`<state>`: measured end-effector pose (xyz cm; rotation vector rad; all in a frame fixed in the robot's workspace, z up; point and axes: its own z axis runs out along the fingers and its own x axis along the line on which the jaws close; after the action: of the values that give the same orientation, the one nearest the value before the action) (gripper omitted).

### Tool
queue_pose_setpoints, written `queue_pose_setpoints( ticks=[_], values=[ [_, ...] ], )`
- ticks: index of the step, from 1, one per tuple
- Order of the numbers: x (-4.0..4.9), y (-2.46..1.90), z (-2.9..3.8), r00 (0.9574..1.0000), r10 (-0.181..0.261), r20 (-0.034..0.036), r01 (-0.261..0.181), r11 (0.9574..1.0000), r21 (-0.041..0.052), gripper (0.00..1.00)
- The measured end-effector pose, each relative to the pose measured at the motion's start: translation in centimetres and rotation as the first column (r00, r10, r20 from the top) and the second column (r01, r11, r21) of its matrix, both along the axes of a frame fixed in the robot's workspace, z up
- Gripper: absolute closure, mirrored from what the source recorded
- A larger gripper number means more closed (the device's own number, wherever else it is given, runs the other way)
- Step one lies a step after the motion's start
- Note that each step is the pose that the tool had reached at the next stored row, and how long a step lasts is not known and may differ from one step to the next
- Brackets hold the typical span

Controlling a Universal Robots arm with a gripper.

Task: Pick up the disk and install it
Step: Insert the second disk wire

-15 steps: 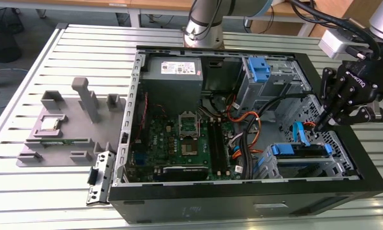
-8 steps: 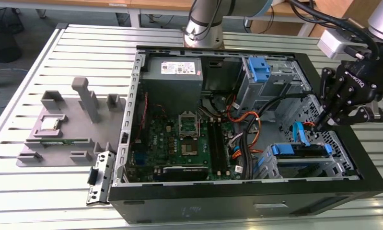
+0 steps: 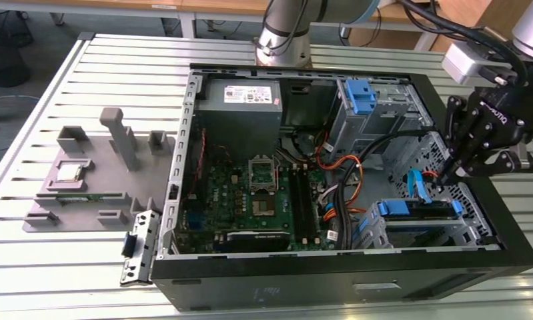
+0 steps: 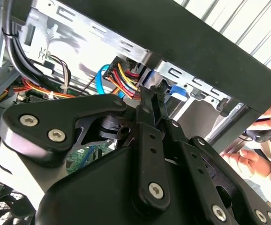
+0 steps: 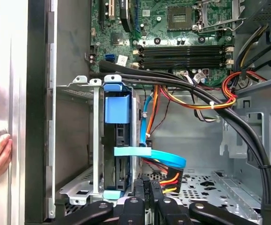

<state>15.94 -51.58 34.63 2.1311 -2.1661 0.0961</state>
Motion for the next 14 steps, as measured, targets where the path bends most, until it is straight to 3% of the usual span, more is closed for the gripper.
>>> queue_pose_setpoints(
  ticks=[8, 11, 14],
  values=[
    [-0.10, -1.22, -0.02, 1.0000, 0.000, 0.0009, 0.000, 1.0000, 0.0089, 0.82],
    [-0.22, -1.63, -0.02, 1.0000, 0.000, 0.0023, 0.000, 0.9998, 0.0203, 0.82],
    [-0.39, -2.03, -0.02, 1.0000, 0.000, 0.0046, 0.000, 0.9993, 0.0374, 0.82]
  ],
)
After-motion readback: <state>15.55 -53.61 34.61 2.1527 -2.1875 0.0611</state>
